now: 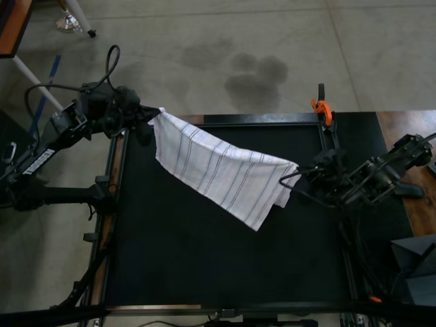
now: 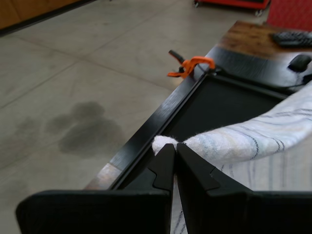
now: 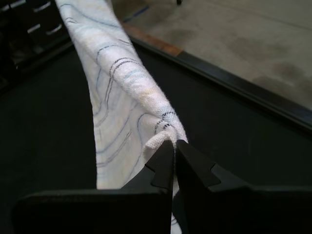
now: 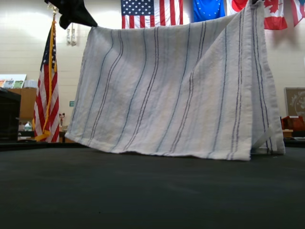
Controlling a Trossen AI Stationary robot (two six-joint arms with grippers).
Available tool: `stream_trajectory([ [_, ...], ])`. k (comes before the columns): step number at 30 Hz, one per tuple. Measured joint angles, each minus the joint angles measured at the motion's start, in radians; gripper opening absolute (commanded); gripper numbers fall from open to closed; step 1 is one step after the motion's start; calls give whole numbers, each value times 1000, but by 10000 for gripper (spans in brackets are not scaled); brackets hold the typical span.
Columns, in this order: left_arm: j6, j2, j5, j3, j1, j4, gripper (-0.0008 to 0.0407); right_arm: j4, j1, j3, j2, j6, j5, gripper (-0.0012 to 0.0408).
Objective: Fold the towel
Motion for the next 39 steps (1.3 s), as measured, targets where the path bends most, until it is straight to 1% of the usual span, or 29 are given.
stream_trajectory([
  [7,-36,-35,8,0,-61,-3,0,0,-12,-18,-35,-25,37,-1],
  [13,-68,-82,7,0,-64,-42,0,1,-47,-78,-92,-18,49,0],
  [20,-113,-134,0,-1,-64,-63,0,2,-115,-137,-166,-26,64,0],
  [25,-139,-137,0,-1,-64,-81,0,3,-166,-138,-190,-79,93,0],
  [30,-157,-130,5,-2,-66,-81,0,2,-218,-108,-194,-146,100,0],
  [39,-185,-99,-6,-3,-142,-61,0,2,-277,-95,-196,-210,107,0],
])
